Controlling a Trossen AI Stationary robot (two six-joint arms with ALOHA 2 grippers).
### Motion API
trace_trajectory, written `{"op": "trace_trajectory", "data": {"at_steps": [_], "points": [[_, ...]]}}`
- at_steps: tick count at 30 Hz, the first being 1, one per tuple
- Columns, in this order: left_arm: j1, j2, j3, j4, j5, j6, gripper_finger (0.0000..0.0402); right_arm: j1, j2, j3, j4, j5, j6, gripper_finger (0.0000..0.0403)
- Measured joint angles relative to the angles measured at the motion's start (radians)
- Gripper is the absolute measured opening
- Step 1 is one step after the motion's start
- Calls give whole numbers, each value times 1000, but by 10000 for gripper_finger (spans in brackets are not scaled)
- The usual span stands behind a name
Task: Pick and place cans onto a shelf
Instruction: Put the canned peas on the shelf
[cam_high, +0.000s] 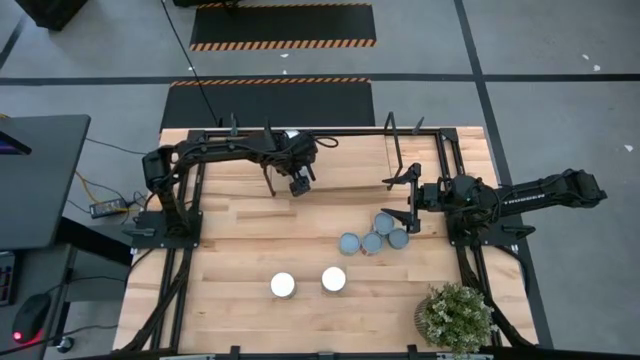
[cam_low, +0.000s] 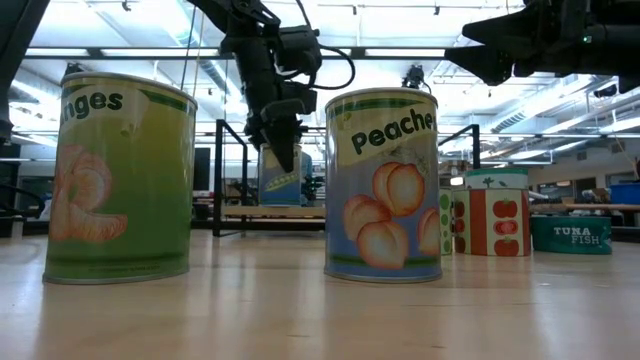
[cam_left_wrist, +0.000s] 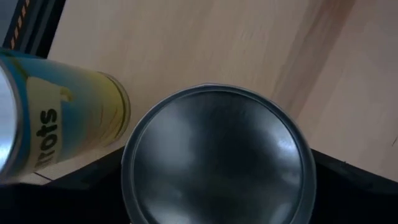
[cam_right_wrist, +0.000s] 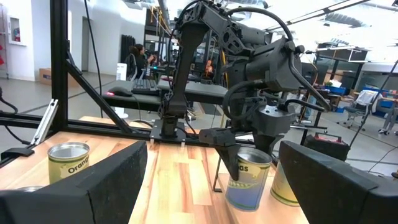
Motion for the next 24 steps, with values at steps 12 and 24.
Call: {"op": "trace_trajectory", "data": {"at_steps": [12,24], "points": [[0,0,0,-38,7,-11,355,0,0,0,0,0,4,372],[0,-3,15,-27,3,61,355,0,0,0,-1,0,2,372]]}}
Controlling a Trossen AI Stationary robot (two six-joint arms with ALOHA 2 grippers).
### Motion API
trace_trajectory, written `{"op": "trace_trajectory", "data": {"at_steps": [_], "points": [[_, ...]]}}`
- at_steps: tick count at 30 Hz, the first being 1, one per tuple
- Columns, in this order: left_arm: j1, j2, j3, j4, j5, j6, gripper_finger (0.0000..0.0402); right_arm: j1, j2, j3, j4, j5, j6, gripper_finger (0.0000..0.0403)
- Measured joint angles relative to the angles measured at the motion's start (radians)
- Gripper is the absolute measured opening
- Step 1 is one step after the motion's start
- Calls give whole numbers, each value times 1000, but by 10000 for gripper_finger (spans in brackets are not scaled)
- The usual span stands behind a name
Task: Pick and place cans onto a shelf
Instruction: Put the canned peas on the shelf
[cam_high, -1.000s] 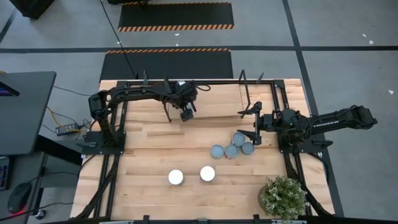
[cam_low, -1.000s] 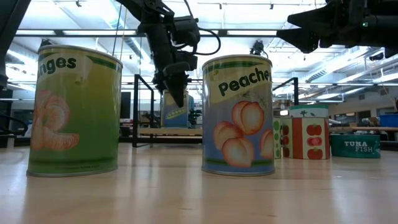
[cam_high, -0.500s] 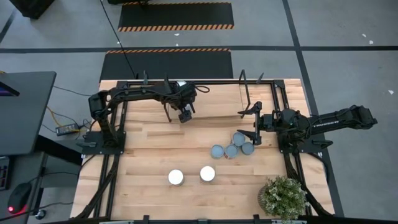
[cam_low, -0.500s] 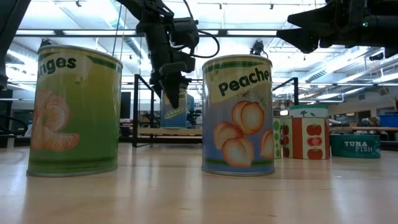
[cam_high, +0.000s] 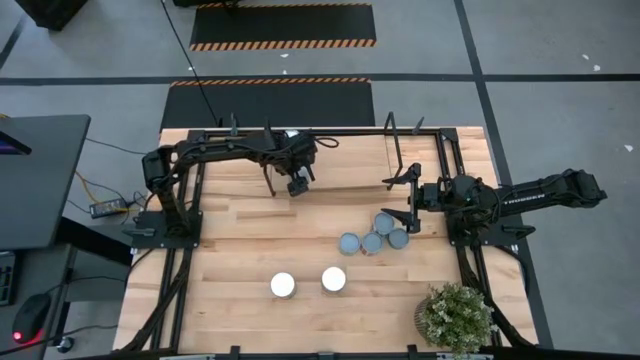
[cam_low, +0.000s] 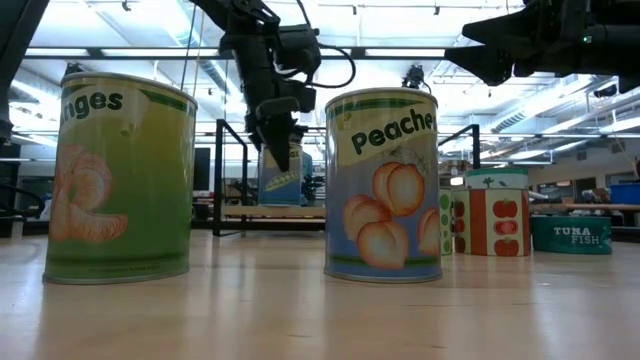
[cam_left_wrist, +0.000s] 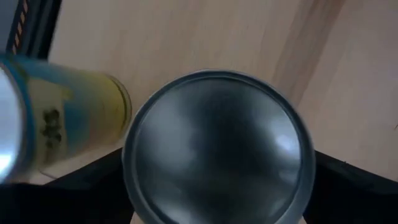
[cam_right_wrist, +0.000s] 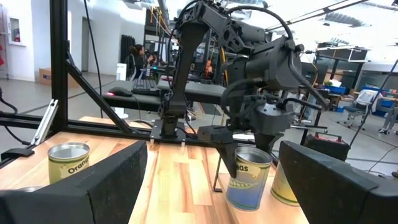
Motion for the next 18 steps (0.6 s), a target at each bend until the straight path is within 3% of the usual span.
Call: {"op": "trace_trajectory", "data": {"at_steps": [18], "points": [[2,-1,44,98,-57,53,355,0,0,0,-3,0,-6,372]]}}
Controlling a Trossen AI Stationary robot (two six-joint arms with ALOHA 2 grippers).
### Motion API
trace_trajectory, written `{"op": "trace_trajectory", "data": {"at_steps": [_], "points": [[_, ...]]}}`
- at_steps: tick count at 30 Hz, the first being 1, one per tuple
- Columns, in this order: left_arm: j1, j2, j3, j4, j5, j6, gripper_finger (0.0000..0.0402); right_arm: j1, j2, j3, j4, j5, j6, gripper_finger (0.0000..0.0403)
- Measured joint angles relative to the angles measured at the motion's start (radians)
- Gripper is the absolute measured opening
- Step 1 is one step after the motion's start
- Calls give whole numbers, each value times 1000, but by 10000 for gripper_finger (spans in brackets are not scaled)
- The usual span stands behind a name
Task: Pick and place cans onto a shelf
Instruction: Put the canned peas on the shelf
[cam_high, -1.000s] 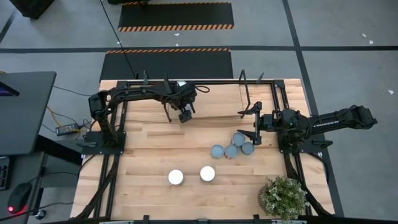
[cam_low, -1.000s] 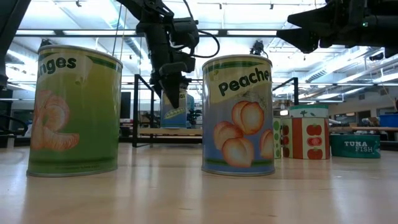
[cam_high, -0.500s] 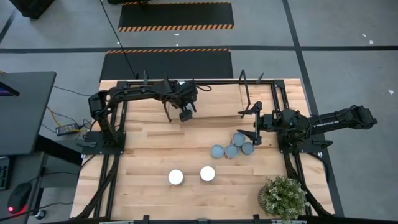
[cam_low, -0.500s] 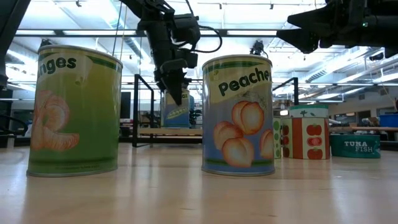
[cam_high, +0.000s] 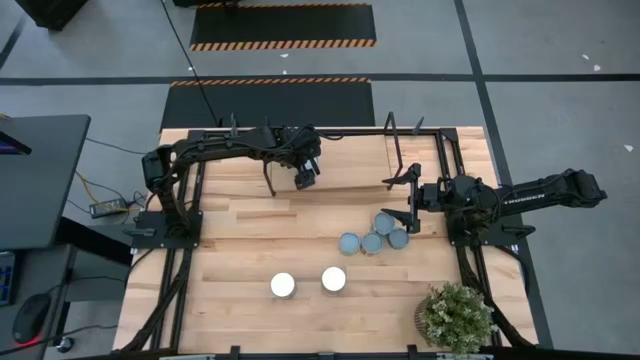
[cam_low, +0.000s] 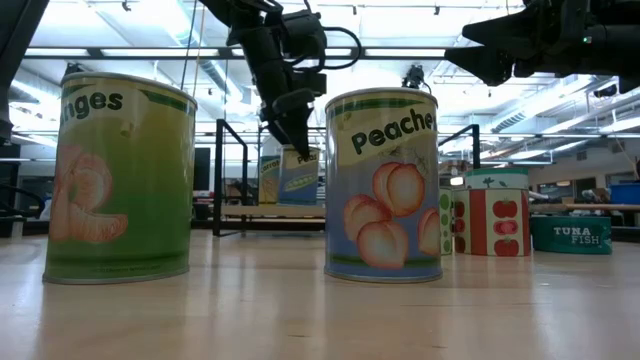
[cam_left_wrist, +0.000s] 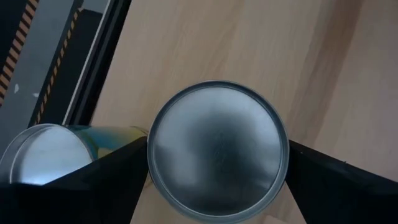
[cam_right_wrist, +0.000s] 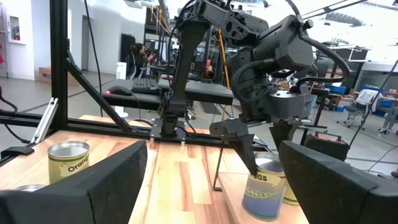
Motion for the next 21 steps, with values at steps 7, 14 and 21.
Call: {"op": "trace_trajectory", "data": {"at_steps": [7,14,21], "points": [[0,-3,0,15,-3,29,355,0,0,0,-3,0,11,372],[0,-14,0,-16,-4,7,355,0,1,0,-18,0,26,372],[0,-13,2,-34,-30,-41,355,-7,40,25,-48,1,38,372]]}}
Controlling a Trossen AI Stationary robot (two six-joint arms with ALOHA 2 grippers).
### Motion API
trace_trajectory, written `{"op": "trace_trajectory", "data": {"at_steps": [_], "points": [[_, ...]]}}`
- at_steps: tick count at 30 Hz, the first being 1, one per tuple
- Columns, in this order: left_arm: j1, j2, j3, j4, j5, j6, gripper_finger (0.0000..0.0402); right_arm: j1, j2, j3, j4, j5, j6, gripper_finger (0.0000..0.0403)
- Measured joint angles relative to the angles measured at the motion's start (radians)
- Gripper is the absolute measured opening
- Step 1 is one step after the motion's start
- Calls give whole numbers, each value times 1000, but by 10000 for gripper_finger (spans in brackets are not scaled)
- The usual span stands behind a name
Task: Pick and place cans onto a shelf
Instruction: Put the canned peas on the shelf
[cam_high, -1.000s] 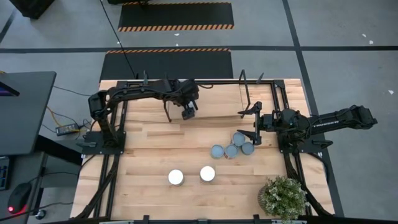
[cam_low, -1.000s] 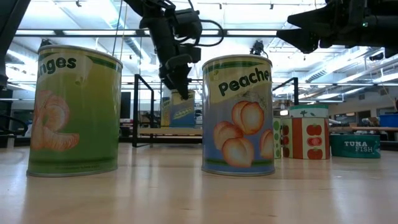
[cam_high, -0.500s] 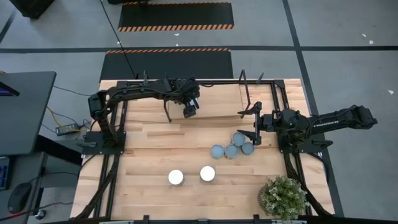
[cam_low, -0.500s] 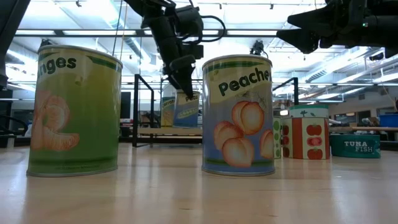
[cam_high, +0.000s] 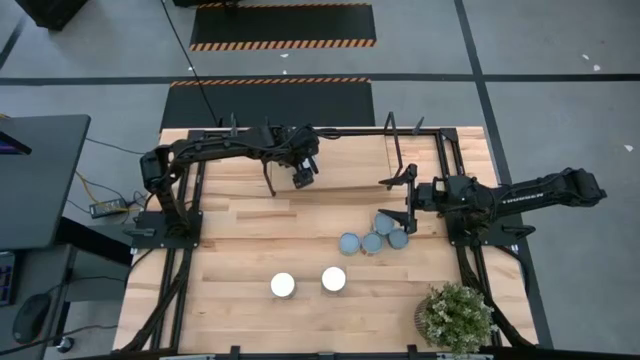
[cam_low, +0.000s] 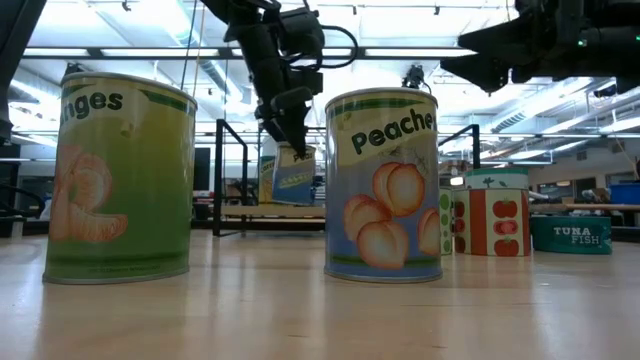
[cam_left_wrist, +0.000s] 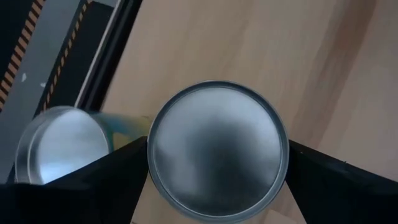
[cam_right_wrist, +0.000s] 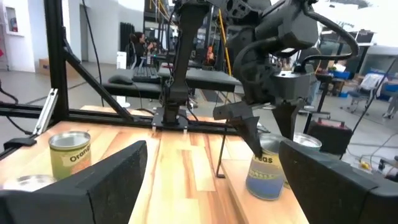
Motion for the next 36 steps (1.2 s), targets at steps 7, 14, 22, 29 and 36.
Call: {"op": "trace_trajectory", "data": {"at_steps": [7,14,22,29,36], "points": [[0,0,1,-120,3,-48,355,-1,117,63,-37,10,21,372],[-11,0,1,-123,0,-17,355,-2,203,102,-34,10,22,372],[-18,0,1,-119,1,-18,355,-2,248,105,11,10,20,372],[-19,3,-2,-109,4,-46,385,-2,248,105,11,10,17,372],[-19,4,-2,-52,-65,-67,397,-2,248,105,11,10,18,372]]}}
